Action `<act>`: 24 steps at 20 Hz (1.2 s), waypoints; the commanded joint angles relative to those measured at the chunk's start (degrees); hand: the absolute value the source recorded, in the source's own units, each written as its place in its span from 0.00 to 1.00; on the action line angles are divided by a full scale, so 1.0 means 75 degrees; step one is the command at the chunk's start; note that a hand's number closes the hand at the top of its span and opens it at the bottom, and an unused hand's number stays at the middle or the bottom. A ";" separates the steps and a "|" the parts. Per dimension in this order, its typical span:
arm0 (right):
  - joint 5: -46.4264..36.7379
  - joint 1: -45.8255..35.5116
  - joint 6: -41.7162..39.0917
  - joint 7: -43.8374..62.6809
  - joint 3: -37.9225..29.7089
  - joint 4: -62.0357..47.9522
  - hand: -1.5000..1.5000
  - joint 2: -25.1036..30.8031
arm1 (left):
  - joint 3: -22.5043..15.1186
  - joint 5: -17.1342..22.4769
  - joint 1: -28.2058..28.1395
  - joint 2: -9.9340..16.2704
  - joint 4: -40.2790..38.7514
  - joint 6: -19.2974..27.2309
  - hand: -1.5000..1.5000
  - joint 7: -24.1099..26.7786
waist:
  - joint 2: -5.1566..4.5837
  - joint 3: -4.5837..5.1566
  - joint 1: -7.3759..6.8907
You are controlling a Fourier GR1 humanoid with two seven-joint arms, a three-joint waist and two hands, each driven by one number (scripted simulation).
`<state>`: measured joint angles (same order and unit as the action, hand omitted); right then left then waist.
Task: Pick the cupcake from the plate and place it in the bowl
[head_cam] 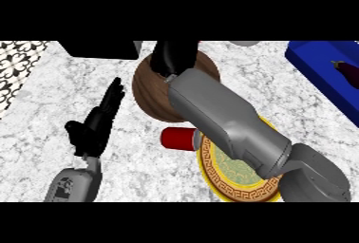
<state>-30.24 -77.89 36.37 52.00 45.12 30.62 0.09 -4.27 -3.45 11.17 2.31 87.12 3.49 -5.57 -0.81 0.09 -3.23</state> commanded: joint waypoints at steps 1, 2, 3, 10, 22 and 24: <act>0.0171 0.0484 0.0657 -0.0836 -0.0299 -0.0939 1.00 -0.0012 | 0.0198 0.0177 0.0181 0.0157 -0.0075 -0.0194 0.50 0.0047 | -0.0062 -0.0004 -0.0018; 0.0223 0.0712 0.0597 -0.0773 -0.0122 -0.0791 1.00 -0.0012 | 0.0073 0.0096 -0.0153 0.0110 -0.0029 -0.0182 0.50 0.0182 | -0.0027 -0.0003 -0.0028; 0.0623 0.0725 0.0115 -0.0989 -0.0286 -0.0697 1.00 -0.0012 | 0.0018 -0.0011 0.0198 0.0056 0.0181 -0.0015 0.50 -0.0326 | -0.0043 -0.0008 -0.0095; 0.2072 0.1551 -0.0192 -0.3058 -0.1498 -0.0478 0.00 -0.0012 | 0.0206 0.0080 0.0261 0.0182 0.0212 -0.0082 0.50 -0.0319 | -0.0051 -0.0016 -0.0039; 0.2899 0.1869 0.1639 -0.5828 -0.2670 0.0071 0.00 -0.0012 | 0.0015 -0.0075 -0.0229 -0.0133 0.0000 0.0100 0.50 -0.0007 | 0.0035 -0.0014 0.0189; 0.3060 0.1636 0.1489 -0.5489 -0.2960 0.0300 0.00 -0.0012 | 0.0267 0.0034 -0.0196 0.0206 0.0028 -0.0126 0.50 0.0033 | 0.0075 -0.0012 0.0272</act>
<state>-9.30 -65.40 45.93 11.92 25.46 30.95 0.00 -3.40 -3.40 9.36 2.82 87.93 3.01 -5.09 -0.53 -0.02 -1.89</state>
